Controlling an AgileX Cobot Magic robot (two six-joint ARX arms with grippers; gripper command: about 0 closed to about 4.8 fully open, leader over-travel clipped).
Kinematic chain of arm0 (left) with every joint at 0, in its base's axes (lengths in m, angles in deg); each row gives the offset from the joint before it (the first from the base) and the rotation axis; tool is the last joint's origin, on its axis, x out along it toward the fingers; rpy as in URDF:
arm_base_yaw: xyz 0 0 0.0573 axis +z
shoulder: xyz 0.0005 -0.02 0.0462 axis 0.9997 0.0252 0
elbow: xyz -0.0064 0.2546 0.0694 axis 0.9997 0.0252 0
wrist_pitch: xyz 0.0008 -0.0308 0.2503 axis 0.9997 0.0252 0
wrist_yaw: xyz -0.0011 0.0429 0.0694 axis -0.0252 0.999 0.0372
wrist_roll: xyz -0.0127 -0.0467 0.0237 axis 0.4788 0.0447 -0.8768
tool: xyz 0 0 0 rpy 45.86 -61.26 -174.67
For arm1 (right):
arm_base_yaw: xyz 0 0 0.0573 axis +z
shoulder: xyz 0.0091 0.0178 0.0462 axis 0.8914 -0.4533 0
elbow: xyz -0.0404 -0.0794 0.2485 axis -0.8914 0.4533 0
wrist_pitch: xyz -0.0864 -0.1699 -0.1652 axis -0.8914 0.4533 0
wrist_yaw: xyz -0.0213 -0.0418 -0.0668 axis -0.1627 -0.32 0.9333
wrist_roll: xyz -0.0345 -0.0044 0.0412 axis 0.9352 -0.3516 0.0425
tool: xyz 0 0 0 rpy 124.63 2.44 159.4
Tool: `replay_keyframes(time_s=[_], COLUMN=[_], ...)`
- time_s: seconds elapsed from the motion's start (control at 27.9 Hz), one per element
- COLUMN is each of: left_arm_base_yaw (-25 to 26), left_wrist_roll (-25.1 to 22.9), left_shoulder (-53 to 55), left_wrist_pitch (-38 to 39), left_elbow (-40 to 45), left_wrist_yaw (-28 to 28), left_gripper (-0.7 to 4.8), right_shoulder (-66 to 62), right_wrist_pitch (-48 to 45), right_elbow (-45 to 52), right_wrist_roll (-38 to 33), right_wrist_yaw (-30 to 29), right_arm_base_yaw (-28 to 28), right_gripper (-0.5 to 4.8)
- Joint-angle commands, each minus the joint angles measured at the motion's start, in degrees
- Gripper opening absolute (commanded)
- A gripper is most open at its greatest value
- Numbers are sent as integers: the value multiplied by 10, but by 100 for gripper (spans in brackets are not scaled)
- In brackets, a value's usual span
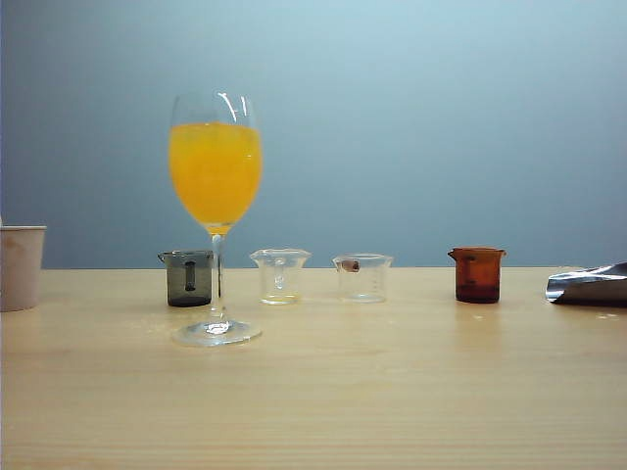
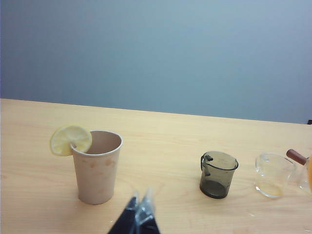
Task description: Pick up the fourth measuring cup from the left, pour the grenadine inside into the goblet, and finally put the measuring cup back in its original place.
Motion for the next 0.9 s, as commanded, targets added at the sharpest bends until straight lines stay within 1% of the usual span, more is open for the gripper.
replay_keyframes(time_s=[0.04,0.14,0.29,0.39,0.43,0.47,0.54,0.57,0.65,0.68,0.72,0.82,0.9], left_arm_base_yaw=[0,0,0,0,0,0,0,0,0,-1,-1,-1,-1], left_wrist_roll=[1,1,2,2,3,22,50,56,50,39,21,27,30], left_shoulder=[0,0,0,0,0,0,1,1,5,11,28,69,96], left_wrist_pitch=[-3,-5,-12,-6,13,43,76,84,91,95,106,128,128], left_elbow=[-2,-3,-5,-19,-42,-72,-108,-122,-153,-170,-200,-253,-277], left_wrist_yaw=[1,2,16,17,16,17,17,17,17,17,17,-1,-12], left_gripper=[-6,-6,-6,-5,-6,-6,-5,-6,-5,-5,-5,-5,-6], right_shoulder=[0,0,0,0,0,-1,-2,-8,-26,-39,-75,-139,-186], right_wrist_pitch=[-11,-10,-12,-14,-14,-14,-12,-10,-10,-9,-10,-14,-16], right_elbow=[-2,-3,-3,-15,-39,-66,-90,-104,-123,-131,-150,-184,-213], right_wrist_roll=[12,43,45,40,41,40,34,22,-16,-25,-26,-24,-22], right_wrist_yaw=[2,1,1,1,-1,-1,-1,-1,-3,-4,-17,-33,-32], right_arm_base_yaw=[0,0,0,1,1,1,1,1,1,1,1,1,1], right_gripper=[-6,-6,-6,-6,-6,-6,-6,-6,-6,-6,-6,-6,-6])
